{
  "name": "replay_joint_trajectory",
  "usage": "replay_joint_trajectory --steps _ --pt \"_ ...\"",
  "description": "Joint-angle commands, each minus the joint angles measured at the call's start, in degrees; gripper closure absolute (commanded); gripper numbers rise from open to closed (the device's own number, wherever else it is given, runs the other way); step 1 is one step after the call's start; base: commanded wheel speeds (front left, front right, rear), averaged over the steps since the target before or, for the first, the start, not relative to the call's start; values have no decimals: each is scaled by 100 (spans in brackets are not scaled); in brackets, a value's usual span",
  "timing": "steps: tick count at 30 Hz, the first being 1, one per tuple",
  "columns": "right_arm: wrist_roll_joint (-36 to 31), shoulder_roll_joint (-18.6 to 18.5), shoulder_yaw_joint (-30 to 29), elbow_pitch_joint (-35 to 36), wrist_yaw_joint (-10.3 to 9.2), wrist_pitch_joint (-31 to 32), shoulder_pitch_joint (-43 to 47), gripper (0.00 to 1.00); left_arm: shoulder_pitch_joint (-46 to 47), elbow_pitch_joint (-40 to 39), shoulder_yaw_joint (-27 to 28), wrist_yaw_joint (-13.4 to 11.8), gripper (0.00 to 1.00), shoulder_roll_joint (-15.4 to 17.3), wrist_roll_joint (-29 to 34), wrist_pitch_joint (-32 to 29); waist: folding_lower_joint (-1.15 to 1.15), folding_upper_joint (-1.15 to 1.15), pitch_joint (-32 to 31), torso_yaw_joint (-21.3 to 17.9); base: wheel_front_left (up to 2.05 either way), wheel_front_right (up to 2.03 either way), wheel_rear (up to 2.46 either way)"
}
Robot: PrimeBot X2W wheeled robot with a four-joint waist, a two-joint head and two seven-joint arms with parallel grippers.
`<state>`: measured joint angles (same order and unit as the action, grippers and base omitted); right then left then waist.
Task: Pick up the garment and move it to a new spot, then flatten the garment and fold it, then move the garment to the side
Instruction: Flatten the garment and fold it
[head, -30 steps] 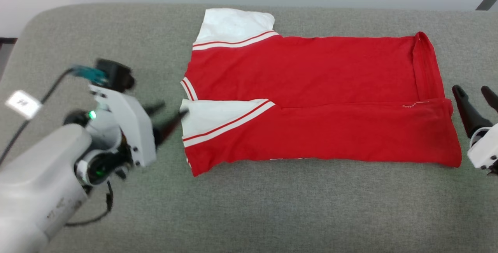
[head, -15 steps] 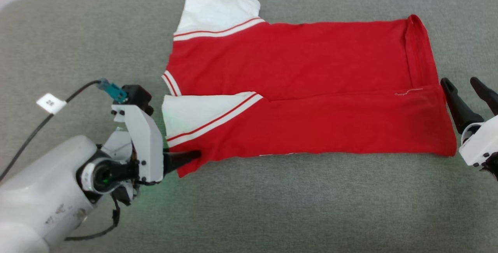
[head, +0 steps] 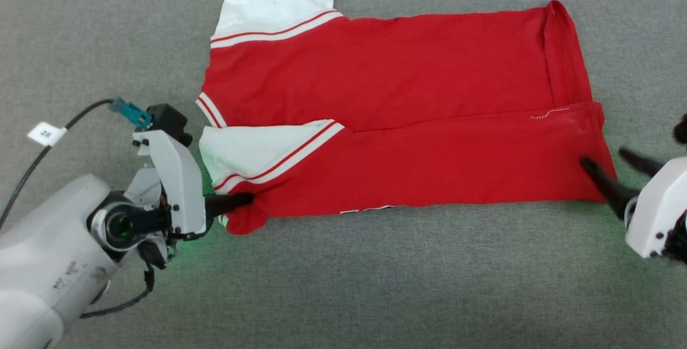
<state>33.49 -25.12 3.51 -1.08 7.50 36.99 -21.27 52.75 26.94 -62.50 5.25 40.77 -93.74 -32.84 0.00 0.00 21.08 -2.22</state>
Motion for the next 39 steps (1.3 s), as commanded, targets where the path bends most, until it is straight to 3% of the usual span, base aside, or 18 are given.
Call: replay_joint_trajectory --steps 1,7,17,18,19,21,28,39 --pt "69 -136 68 91 -3 174 28 0 -187 38 -166 4 100 -251 22 -49 0 0 -8 3 0 0 0" --pt "247 -555 198 304 -3 1158 -143 0 -123 30 -149 106 100 -327 103 13 0 0 23 69 0 0 0" --pt "158 -511 520 -542 -2 1686 -397 0 12 60 -84 183 100 -466 184 112 0 0 151 243 0 0 0" --pt "196 -480 574 -615 -2 1657 -415 24 17 80 -71 186 100 -481 186 131 0 0 159 252 0 0 0" --pt "234 -452 600 -675 -2 1616 -431 56 22 101 -67 189 100 -494 204 147 0 0 162 262 0 0 0" --pt "283 -437 668 -774 -1 1560 -441 98 8 136 -58 190 100 -509 222 197 0 0 151 279 0 0 0" --pt "470 -662 662 -813 -3 1300 -339 100 -196 -77 0 209 100 -336 219 325 0 0 -80 299 0 0 0" --pt "761 -1068 465 -70 -3 1404 626 100 -817 -1248 39 213 100 459 59 426 0 0 -545 335 0 0 0"
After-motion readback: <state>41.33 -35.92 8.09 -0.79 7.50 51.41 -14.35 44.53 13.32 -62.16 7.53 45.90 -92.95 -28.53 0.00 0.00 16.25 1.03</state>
